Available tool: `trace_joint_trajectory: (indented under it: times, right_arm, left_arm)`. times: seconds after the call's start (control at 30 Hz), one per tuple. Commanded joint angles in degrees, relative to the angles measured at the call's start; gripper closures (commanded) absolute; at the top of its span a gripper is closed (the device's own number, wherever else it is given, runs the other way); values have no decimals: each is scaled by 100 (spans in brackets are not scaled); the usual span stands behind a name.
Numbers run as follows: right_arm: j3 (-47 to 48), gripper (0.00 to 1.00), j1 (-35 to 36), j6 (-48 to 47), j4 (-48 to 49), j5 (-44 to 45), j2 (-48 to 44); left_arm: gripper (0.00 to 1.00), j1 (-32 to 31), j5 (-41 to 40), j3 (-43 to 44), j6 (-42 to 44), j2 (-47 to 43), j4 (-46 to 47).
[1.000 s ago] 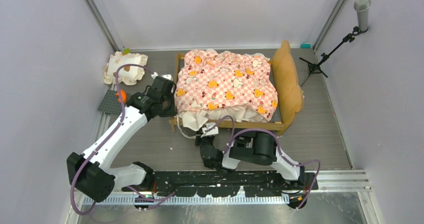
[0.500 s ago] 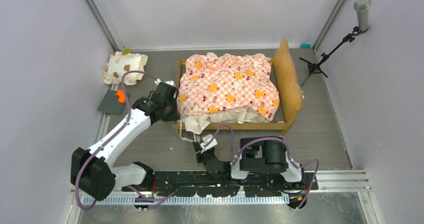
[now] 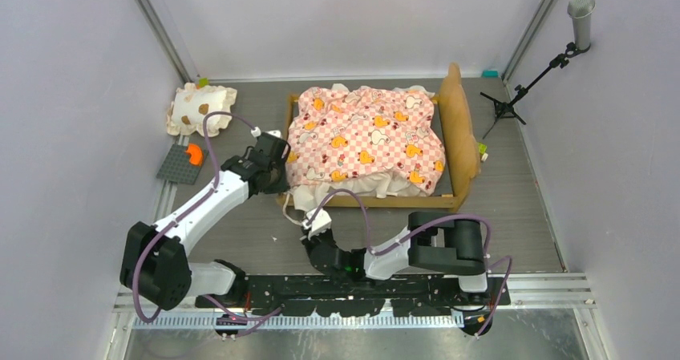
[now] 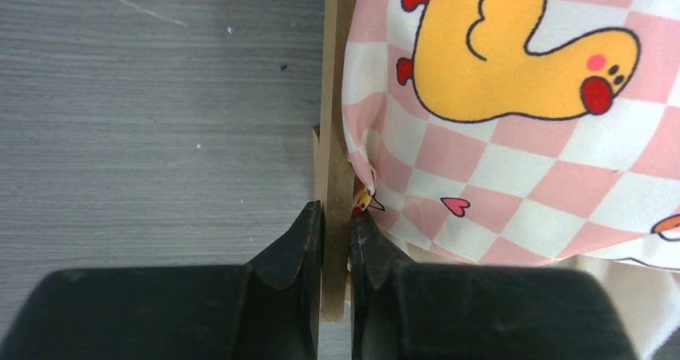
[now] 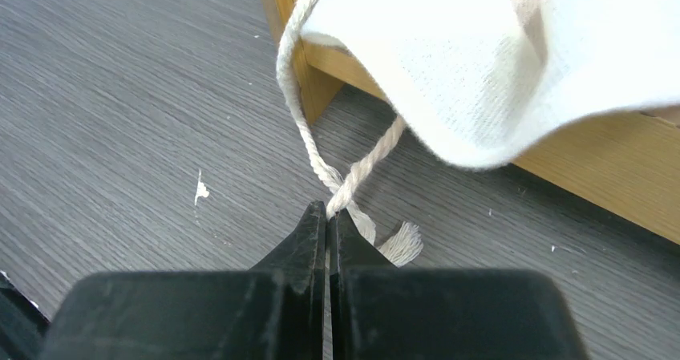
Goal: Set up the pet bed
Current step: Cross the ropes on the bed frame.
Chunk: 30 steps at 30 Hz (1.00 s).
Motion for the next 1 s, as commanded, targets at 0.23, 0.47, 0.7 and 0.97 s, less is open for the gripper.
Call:
trace_joint_trajectory:
  times: [0.23, 0.47, 0.7, 0.97]
  right_arm:
    - [349, 99, -152, 779, -1841, -373, -547]
    - [407, 99, -207, 896, -1955, -529, -504]
    - [587, 99, -384, 922, -2018, -653, -478]
    - [898, 99, -981, 868, -2218, -1205, -488]
  left_arm:
    - [99, 426, -120, 297, -49, 246, 1219]
    - [81, 429, -49, 128, -72, -264, 1207]
    - [100, 655, -256, 399, 147, -93, 1228]
    - [100, 962, -39, 689, 220, 842, 1934]
